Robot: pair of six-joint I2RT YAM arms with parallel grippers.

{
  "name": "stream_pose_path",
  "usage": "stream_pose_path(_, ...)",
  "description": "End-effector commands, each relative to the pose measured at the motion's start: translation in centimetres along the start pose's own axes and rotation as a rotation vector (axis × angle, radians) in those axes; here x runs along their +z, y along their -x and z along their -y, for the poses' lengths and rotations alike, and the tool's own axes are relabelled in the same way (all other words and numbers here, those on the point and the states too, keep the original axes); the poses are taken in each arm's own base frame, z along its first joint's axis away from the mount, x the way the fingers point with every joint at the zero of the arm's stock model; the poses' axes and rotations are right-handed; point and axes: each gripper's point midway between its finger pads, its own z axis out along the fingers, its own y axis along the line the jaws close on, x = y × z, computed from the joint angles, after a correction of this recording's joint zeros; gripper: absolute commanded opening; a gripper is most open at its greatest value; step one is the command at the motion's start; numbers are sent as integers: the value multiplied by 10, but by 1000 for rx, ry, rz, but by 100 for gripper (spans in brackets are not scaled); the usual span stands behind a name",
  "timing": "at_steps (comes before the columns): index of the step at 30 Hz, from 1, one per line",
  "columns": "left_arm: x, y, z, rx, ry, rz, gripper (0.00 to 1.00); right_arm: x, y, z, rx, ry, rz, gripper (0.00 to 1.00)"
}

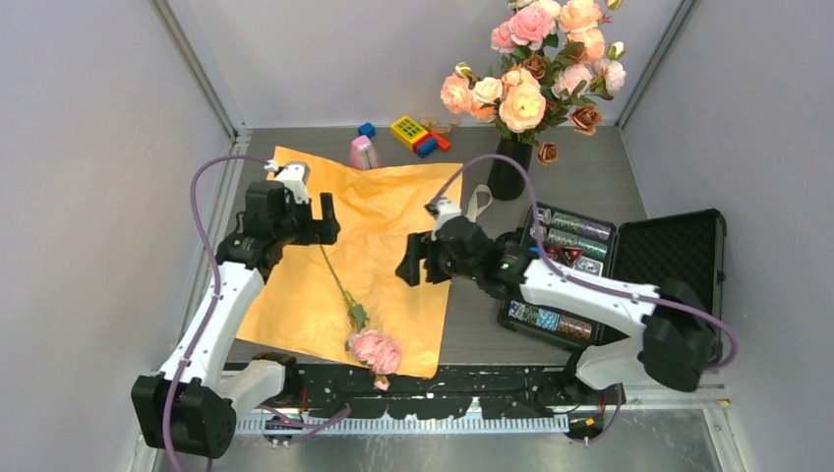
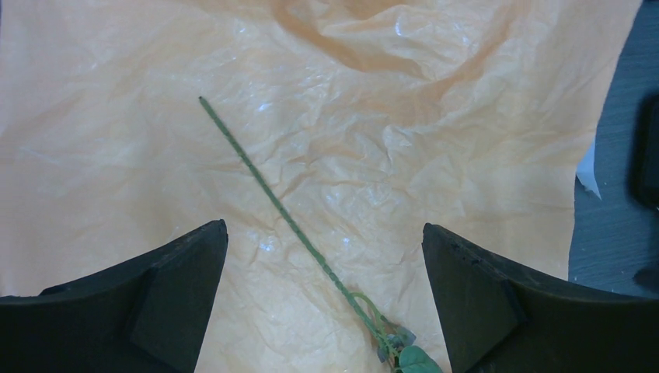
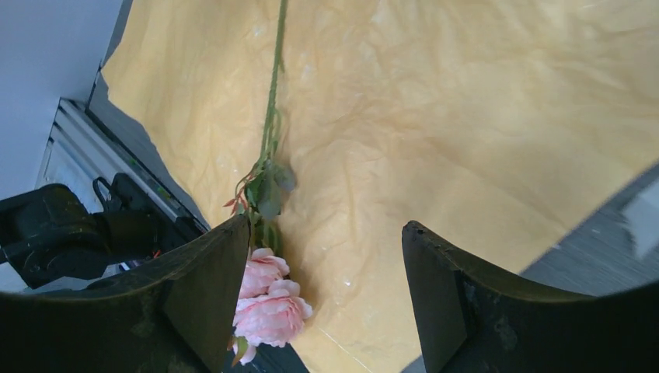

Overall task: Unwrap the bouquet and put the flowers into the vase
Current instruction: Pick up the fake flower from the wrapping paper.

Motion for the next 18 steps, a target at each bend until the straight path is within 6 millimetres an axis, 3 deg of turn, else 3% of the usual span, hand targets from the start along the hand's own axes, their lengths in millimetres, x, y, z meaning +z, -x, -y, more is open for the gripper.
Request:
stream_pose_path(1,-8,21,-19,-78,52,50,100,31,-6,-63,-20,139,-73,76)
stream_pose_path(3,-10,22,-22,-81,60,57,100,49,-18,-78,-61,148,-116,74)
stream_pose_path(8,-13,20,-28,-58,91,58,100,87,-56,-88,-193,86,-217,70)
stream_pose_path(11,-17,21,-35,-46,131,62,100,96,-68,-99,-220,118,-278,69)
stream_pose_path(12,-17,21,-37,-43,143,62,100,100,-81,-94,-232,101,-321,69)
stream_pose_path(18,-20,21,-41,-37,164,63,100,114,-113,-85,-306,43,-418,68)
